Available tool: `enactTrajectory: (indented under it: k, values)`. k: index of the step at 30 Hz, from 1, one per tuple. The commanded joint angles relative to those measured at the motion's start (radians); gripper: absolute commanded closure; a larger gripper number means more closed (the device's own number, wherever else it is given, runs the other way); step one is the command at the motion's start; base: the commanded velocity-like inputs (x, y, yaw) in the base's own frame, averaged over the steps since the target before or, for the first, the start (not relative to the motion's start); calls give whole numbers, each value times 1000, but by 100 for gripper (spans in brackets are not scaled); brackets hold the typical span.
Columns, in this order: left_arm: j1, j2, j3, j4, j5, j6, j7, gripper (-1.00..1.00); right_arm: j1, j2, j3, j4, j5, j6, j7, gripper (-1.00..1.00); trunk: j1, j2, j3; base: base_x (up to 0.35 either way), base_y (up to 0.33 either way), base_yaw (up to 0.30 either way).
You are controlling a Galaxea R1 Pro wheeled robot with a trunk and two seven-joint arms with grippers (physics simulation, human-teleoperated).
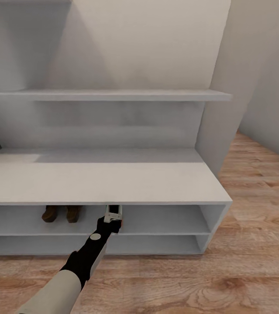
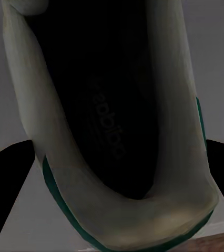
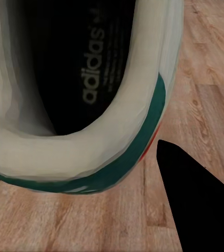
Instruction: Pick up the two gym shoes and the two sandals from the corridor floor and place them onto the hallstand (shoe rack) in the corridor, making sure they are on the rack and not on the floor. Arrange them so the two gym shoes are next to each other and the two sandals are next to each other.
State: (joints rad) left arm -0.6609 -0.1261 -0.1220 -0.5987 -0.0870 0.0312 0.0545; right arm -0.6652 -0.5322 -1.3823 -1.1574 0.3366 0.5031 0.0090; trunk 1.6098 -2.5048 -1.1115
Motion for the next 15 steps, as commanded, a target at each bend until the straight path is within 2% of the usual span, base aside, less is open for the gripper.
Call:
enactTrajectory:
  k: [1,15]
  values:
    - [0,0,-3,-1,-10,3,7,100,-1,0,0,-1,4,5,0,100,0,0,-1,130,0,0]
    - [0,0,-5,0,-9,3,6,100,-1,0,0,-2,4,5,1,100,0,0,-1,18,0,0]
